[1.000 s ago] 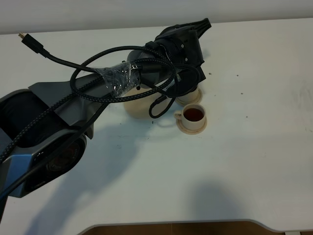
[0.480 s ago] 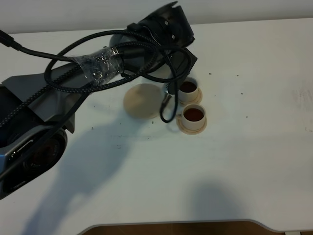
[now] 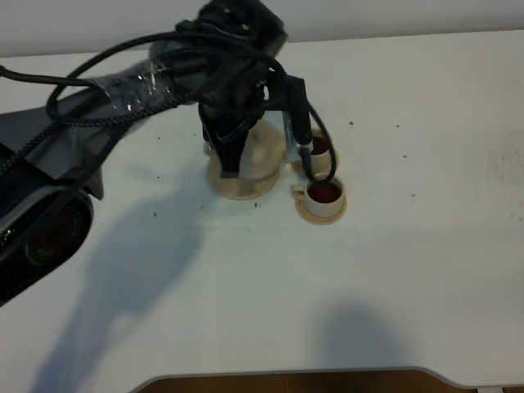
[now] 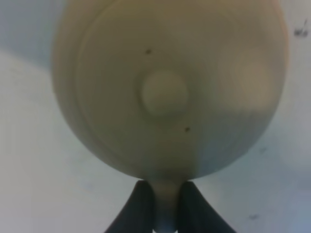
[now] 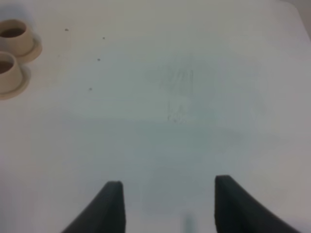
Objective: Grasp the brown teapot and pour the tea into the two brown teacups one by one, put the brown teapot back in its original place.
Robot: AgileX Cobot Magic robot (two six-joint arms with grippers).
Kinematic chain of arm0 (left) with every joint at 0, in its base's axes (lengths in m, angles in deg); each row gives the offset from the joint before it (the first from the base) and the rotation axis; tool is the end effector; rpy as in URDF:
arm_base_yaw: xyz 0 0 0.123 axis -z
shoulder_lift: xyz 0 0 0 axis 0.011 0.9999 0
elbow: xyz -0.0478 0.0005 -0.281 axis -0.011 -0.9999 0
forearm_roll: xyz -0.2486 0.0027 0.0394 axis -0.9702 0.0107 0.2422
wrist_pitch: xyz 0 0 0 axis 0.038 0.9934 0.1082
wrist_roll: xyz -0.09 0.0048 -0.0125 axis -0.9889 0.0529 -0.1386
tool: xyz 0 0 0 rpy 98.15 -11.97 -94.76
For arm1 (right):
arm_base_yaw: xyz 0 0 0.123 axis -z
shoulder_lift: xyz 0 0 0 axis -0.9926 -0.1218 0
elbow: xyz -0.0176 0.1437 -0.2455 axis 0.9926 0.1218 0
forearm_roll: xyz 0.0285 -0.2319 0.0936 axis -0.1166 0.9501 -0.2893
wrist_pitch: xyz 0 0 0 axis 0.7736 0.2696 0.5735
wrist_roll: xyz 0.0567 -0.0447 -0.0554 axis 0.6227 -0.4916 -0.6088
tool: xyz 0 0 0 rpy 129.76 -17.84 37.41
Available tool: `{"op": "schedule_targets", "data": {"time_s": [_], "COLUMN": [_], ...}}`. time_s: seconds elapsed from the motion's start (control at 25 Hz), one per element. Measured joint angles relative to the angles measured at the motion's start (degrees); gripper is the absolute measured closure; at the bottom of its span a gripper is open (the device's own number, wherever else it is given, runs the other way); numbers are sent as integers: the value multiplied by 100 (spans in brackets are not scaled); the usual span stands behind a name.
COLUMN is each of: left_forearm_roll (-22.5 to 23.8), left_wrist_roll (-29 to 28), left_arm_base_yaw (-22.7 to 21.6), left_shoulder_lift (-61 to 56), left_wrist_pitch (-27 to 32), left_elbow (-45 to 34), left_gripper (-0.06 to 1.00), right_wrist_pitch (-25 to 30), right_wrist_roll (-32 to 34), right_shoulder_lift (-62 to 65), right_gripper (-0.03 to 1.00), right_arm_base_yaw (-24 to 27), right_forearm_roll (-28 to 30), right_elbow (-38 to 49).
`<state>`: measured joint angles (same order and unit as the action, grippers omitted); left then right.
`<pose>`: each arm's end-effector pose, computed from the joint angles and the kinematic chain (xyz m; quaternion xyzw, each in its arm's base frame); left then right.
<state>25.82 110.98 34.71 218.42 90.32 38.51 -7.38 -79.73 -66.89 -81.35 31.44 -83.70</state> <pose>0.4031 -0.2514 0.1890 0.6376 0.7505 0.1627 0.0619 -0.0054 0.0077 0.2750 -0.0888 0.8501 -0.0209 0.5186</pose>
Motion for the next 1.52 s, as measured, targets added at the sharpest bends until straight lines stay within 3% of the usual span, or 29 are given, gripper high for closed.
{"op": "schedule_targets", "data": {"time_s": [0.28, 0.76, 1.08, 1.52], "left_forearm_roll": [-692, -678, -1024, -1323], "left_wrist_roll": [-699, -722, -864, -1714], "left_arm_base_yaw": [-95, -140, -215, -523], "left_shoulder_lift": [0, -361, -288, -373], "left_wrist_pitch": [0, 0, 0, 0], "left_elbow": [0, 17, -128, -531], "left_gripper": [84, 84, 84, 84], "right_wrist_pitch": [0, 0, 0, 0], "right_wrist_roll": [0, 0, 0, 0], "right_shoulder_lift": [0, 0, 0, 0], "right_gripper": [53, 53, 53, 53], "right_arm_base_yaw": [0, 0, 0, 0], "right_forearm_roll": [0, 0, 0, 0], "right_elbow": [0, 0, 0, 0]}}
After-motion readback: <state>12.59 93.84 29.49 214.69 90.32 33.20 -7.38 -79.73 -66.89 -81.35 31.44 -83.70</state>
